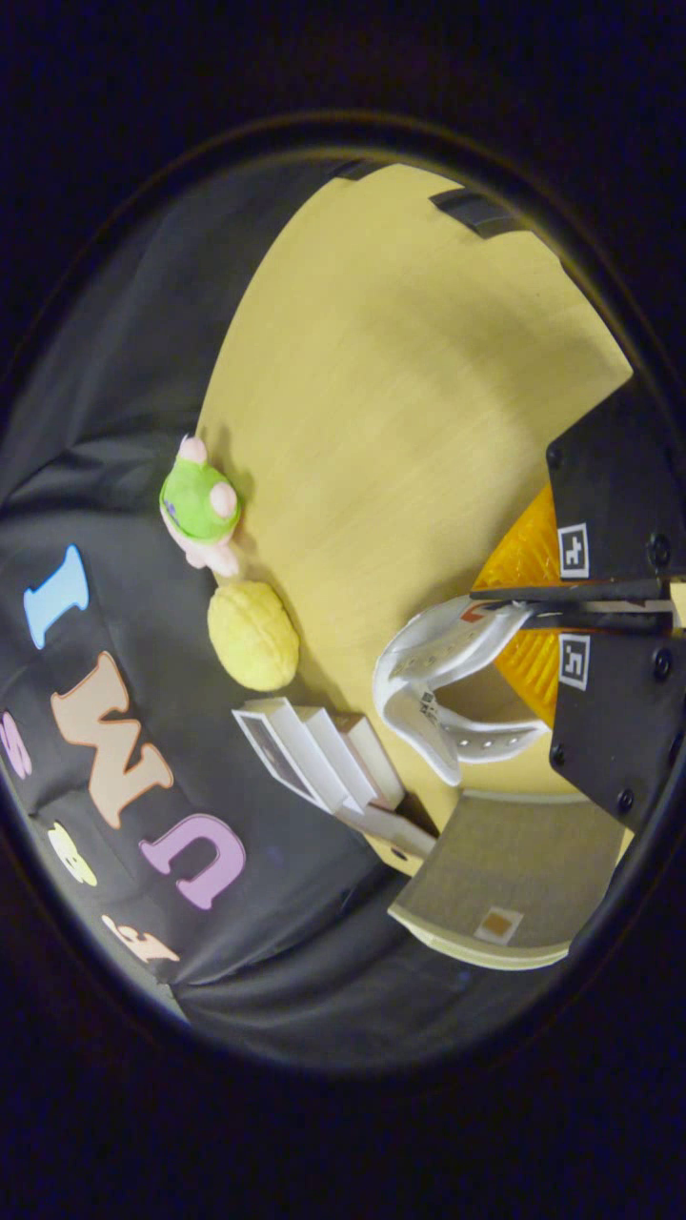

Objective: Open the storage box then place both shoes into the box .Put the left shoe in first, then the right shoe, with the right side of both shoes facing outward in a uniform manner.

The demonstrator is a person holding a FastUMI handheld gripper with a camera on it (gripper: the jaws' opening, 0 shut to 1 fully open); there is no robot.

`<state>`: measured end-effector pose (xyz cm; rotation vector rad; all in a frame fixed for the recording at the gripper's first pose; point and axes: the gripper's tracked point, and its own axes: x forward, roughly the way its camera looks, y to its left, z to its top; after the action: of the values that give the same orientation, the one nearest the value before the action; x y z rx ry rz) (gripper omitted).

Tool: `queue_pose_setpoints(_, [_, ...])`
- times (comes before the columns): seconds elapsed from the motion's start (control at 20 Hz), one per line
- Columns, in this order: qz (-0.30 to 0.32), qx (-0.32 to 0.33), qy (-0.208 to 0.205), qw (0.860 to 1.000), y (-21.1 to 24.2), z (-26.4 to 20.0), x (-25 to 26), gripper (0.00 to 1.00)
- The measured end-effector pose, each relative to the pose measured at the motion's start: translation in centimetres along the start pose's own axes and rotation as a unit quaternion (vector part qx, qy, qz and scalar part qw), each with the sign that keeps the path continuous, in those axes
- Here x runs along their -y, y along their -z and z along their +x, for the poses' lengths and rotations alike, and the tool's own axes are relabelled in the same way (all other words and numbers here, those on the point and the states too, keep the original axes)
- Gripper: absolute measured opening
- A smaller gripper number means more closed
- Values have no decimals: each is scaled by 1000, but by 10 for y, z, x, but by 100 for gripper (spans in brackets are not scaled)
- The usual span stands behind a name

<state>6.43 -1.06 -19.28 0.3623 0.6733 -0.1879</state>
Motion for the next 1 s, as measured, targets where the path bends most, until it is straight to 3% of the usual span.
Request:
queue_pose_setpoints(0.4, [-39, 23, -90, 995, -18, -60, -109, 8])
queue_pose_setpoints(0.7, [-35, 13, -173, 984, -14, -95, -202, 8])
queue_pose_setpoints(1.0, [-58, -24, -208, 976, 23, -76, -286, 7])
